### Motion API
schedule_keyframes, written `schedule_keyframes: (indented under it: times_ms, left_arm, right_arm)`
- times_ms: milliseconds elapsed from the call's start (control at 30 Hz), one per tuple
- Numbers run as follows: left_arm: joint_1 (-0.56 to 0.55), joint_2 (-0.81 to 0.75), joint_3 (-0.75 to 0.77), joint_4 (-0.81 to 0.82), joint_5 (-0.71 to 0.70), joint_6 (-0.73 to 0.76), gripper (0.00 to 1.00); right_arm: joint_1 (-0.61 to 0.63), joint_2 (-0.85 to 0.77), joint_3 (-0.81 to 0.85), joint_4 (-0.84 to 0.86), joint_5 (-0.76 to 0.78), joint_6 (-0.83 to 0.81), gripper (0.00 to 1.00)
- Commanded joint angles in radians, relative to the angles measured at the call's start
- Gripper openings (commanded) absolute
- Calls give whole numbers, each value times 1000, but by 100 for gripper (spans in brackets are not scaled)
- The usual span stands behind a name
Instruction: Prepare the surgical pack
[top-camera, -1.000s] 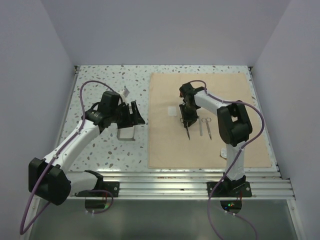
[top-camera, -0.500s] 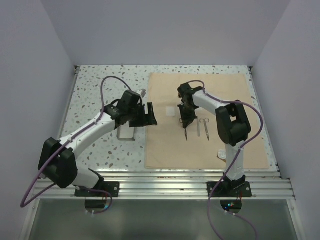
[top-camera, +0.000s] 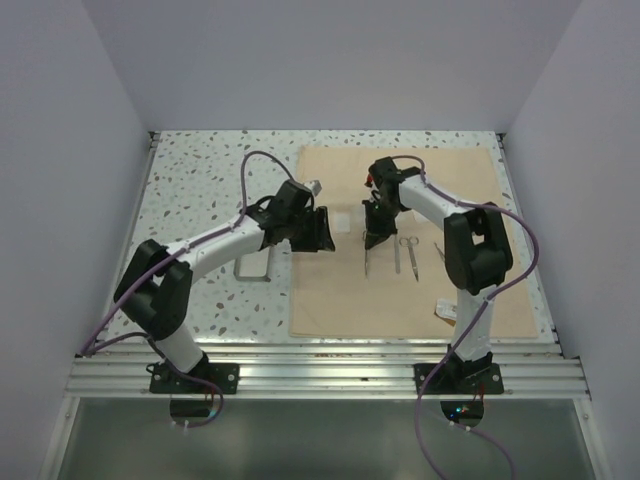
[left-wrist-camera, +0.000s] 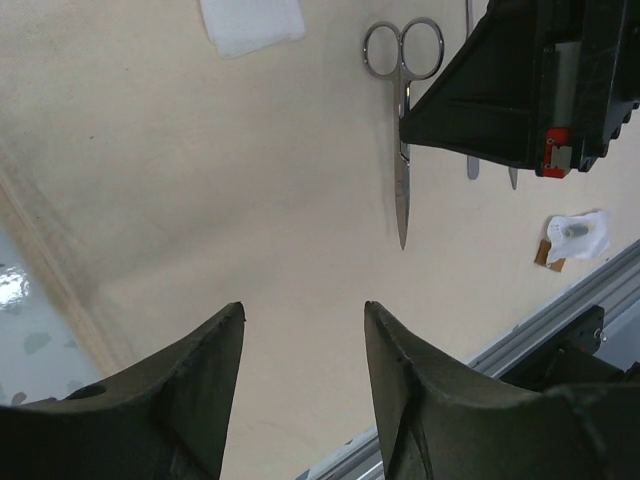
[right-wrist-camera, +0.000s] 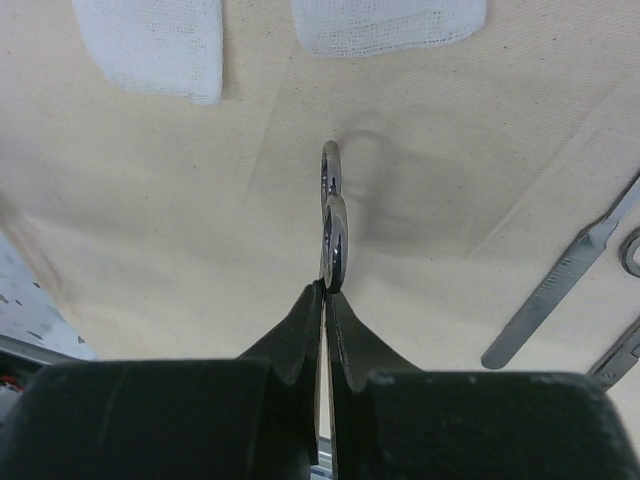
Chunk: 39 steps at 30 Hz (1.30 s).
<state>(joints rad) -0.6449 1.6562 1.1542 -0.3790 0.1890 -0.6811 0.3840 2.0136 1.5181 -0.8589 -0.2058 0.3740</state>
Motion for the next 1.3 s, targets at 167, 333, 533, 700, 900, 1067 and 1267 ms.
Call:
schedule_keyframes:
  times_ms: [167,333,533,700,900,1067,1267]
  left_arm:
    - [-38,83,98,97,44,-26,53]
    - [-58,131,122,109,66,-28,55]
    - [-78,206,180,86,58,-32,57]
    - [-123,276,259,26,-8,-6,59]
    - [-173,346,331,-61,-140,35,55]
    - [-179,338,322,-89,-226,41,43]
    - [-182,323,299,-84,-240,54,38]
  right_arm:
    - [-10,-56,-6,34,-93,34,0]
    - [-20,-56,-22,55,-127,58,0]
    - [-30,-56,-47,75,-158,103,0]
    - [-31,-50,-58,87,-187,143,0]
    - [-31,-46,-61,90,-211,170,0]
    - [-46,-68,-70,83,-190,178,0]
    - [-82,-84,-61,43,-138,152,0]
